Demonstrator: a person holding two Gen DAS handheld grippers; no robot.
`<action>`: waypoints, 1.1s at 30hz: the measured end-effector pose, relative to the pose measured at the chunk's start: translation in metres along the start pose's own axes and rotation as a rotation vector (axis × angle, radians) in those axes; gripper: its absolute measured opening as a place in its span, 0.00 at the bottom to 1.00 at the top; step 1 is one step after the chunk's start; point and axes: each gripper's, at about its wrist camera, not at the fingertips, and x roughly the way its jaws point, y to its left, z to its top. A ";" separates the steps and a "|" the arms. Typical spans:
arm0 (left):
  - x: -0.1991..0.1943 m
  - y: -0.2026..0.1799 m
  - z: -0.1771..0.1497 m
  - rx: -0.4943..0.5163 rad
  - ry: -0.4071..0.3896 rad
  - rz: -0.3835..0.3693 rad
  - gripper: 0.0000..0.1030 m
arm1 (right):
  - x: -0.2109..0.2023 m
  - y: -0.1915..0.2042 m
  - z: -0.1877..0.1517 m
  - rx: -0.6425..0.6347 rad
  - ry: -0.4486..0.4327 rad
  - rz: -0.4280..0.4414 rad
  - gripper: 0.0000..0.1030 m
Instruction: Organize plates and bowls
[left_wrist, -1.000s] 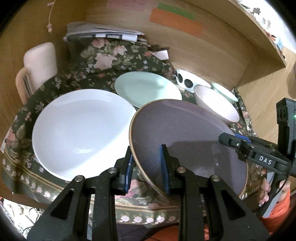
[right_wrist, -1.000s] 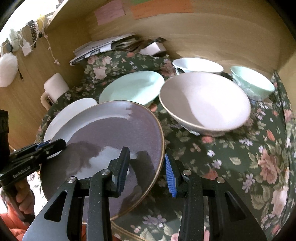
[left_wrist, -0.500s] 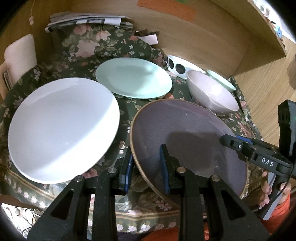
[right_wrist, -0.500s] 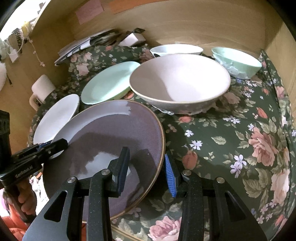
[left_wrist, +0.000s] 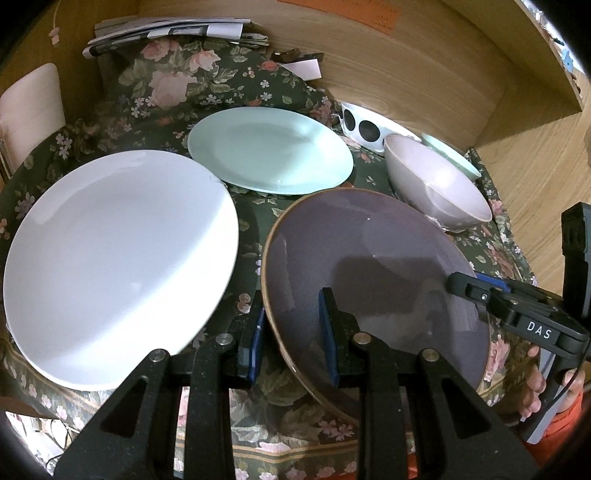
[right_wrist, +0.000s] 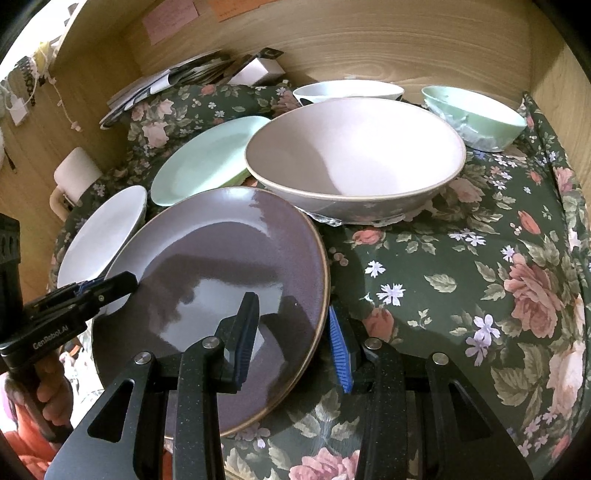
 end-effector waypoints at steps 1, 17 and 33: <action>0.001 0.000 0.000 0.001 0.001 0.000 0.25 | 0.000 0.000 0.000 -0.002 0.000 0.000 0.33; -0.035 -0.003 0.009 0.063 -0.108 0.037 0.33 | -0.027 0.010 0.006 -0.069 -0.071 -0.026 0.34; -0.095 0.030 0.021 0.017 -0.275 0.150 0.74 | -0.043 0.077 0.042 -0.202 -0.184 0.098 0.61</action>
